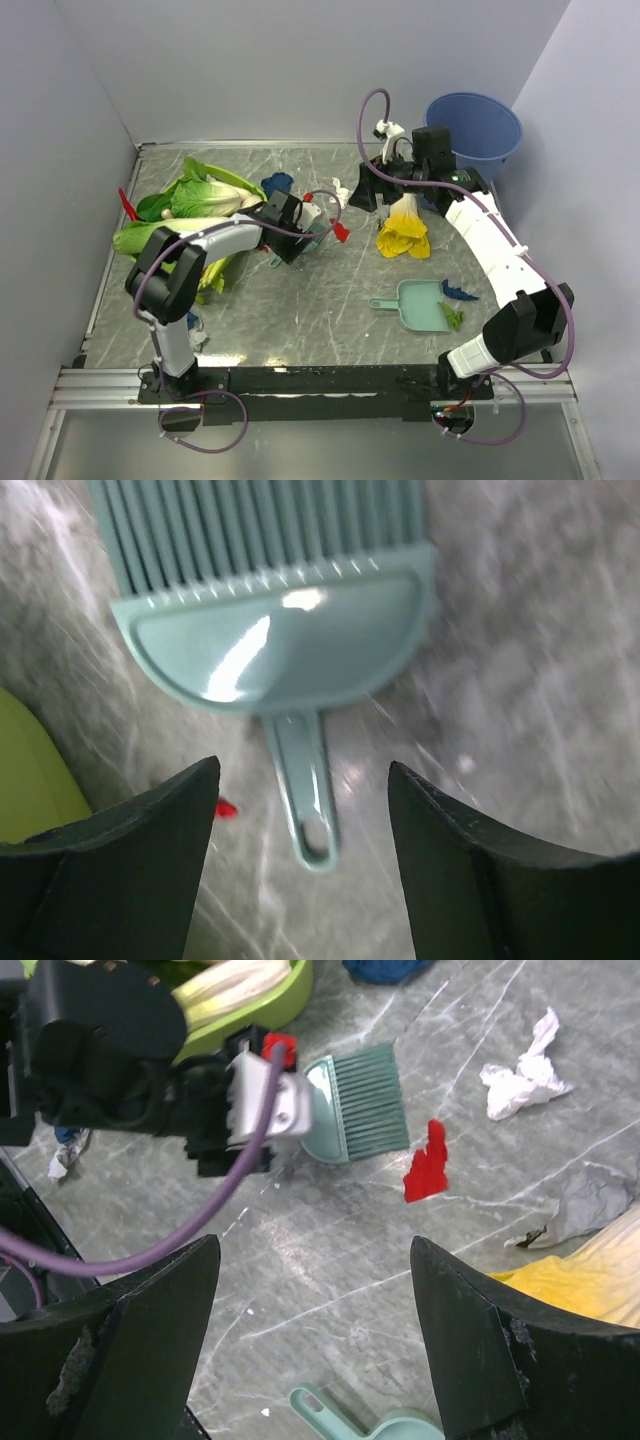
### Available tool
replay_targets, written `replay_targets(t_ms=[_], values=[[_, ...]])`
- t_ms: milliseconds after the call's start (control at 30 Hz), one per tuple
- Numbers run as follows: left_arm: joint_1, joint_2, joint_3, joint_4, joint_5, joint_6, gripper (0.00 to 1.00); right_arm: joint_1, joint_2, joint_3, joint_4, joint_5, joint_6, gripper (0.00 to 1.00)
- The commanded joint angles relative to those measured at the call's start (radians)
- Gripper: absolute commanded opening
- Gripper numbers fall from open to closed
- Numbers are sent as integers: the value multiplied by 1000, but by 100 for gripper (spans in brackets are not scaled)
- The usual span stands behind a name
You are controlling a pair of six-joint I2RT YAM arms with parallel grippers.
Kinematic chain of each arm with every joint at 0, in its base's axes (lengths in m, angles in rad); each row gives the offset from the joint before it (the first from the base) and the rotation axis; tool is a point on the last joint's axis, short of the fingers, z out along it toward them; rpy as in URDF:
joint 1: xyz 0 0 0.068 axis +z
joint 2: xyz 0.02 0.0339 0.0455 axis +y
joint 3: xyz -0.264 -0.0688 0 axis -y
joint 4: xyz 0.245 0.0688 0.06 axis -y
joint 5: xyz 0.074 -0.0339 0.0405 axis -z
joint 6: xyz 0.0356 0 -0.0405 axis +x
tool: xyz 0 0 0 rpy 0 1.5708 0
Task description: Sweep away the paper scraps from the table
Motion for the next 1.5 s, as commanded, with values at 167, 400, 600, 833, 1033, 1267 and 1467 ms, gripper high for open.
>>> replay_targets(t_ms=[167, 400, 600, 833, 1033, 1267, 1467], values=[[-4, 83, 102, -28, -61, -28, 68, -1, -61, -23, 20, -4, -24, 85], [-5, 110, 91, -82, 35, -48, 57, -1, -61, -23, 20, 2, -28, 86], [-8, 116, 83, -110, 66, -42, 45, -1, -55, -26, 23, 2, -24, 86], [-13, 103, 72, -118, 78, -17, 24, 0, -55, -35, 23, 4, -33, 86], [-13, 54, 60, -142, 97, 21, 4, -3, -52, -37, 16, 10, -48, 86], [-11, -72, 39, -189, 190, 104, 1, -12, -30, -20, -3, -1, -82, 87], [50, -95, 176, -402, 359, 249, 1, -27, -44, -32, -12, -211, -311, 91]])
